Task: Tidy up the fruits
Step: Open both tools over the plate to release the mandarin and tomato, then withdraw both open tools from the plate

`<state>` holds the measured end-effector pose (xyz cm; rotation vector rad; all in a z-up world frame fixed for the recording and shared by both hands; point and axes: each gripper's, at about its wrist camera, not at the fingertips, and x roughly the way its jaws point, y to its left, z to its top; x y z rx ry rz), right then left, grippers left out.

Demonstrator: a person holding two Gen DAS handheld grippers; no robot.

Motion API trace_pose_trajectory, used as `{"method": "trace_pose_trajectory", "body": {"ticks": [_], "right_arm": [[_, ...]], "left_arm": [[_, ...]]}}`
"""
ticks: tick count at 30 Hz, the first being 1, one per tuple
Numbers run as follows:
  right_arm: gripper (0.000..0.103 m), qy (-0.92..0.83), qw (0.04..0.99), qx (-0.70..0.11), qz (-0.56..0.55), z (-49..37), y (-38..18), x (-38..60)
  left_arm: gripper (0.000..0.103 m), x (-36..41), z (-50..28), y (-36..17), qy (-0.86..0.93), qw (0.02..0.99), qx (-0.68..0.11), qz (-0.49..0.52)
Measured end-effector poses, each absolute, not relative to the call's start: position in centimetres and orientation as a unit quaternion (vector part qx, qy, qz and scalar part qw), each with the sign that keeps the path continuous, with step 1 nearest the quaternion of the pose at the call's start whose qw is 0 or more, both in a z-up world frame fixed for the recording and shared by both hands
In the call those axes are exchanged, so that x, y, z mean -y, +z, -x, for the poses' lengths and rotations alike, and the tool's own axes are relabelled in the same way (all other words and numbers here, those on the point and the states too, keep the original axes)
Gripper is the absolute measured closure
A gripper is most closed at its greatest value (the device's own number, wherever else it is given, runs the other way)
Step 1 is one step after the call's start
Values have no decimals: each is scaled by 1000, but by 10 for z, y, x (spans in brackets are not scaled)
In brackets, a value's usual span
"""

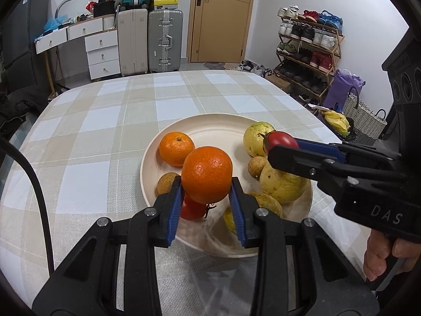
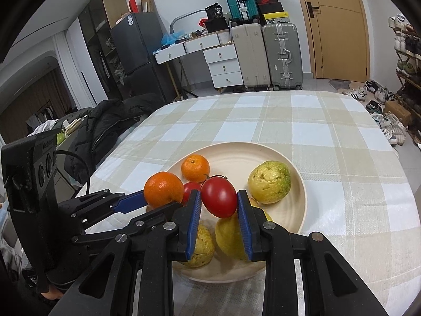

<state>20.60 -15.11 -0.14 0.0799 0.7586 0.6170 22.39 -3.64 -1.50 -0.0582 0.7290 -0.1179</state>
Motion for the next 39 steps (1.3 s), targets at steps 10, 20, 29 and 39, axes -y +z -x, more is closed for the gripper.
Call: {"method": "trace_pose_trajectory", "body": {"ticks": [10, 20, 29, 39], "right_arm": [[74, 286, 884, -368, -40, -214, -5, 153], [39, 278, 892, -352, -48, -207, 1, 167], [0, 273, 905, -321, -59, -191, 9, 185], [0, 282, 911, -297, -40, -171, 6, 193]], "left_arm": [[71, 45, -227, -18, -61, 932, -355, 21], [62, 40, -214, -14, -62, 937, -342, 24], [17, 25, -178, 5, -44, 957, -286, 19], [1, 12, -138, 17, -43, 966, -253, 24]]}}
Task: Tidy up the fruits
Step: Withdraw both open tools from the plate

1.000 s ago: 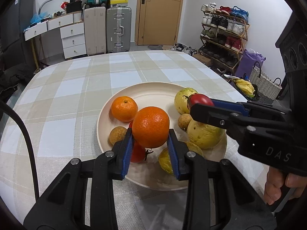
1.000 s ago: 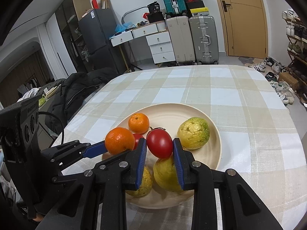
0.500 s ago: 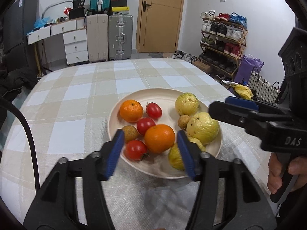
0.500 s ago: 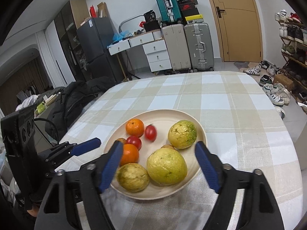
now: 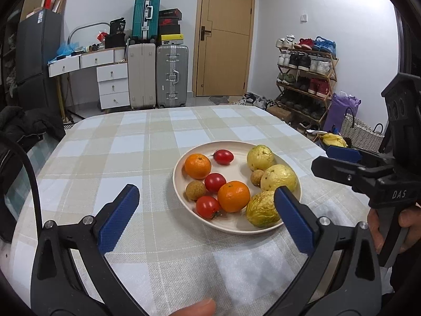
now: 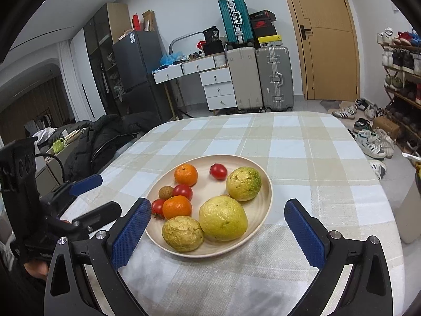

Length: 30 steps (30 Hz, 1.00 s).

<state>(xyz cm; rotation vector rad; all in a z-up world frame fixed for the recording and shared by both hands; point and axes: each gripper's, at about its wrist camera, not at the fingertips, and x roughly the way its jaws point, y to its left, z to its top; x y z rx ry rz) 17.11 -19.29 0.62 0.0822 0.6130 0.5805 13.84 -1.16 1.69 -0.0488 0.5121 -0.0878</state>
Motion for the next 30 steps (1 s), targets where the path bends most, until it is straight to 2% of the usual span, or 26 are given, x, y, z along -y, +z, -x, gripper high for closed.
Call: {"method": "trace_pose_trajectory", "body": {"ticks": [13, 30], "right_arm": [[0, 288, 920, -265, -21, -145, 0, 197], [0, 298, 925, -236, 6, -129, -3, 193]], "left_arm": [[1, 11, -107, 19, -39, 973, -227, 14], [1, 10, -109, 14, -38, 975, -220, 19]]}}
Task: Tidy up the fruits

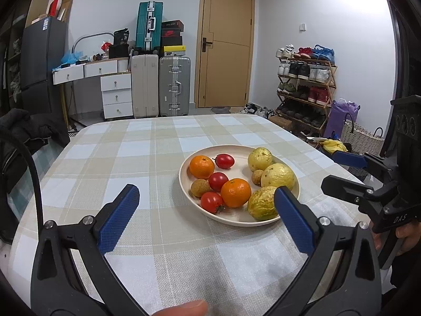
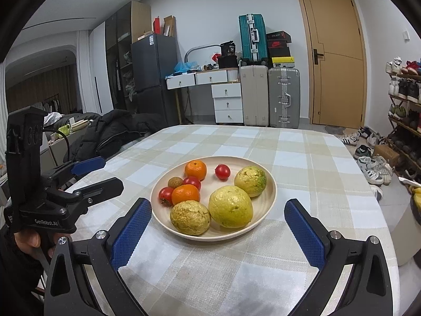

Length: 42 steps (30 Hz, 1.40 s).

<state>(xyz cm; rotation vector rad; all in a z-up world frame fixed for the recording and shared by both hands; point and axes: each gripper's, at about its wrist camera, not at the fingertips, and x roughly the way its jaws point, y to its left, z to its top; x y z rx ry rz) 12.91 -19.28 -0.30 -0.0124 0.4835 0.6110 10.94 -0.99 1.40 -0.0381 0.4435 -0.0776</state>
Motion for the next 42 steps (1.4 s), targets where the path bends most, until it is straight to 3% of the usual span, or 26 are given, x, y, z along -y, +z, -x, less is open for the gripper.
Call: {"method": "trace_pose_trajectory", "body": {"ticks": [42], "right_arm": [[0, 296, 930, -216, 8, -122, 1, 193]], "left_arm": [[1, 8, -113, 14, -34, 974, -222, 18]]}}
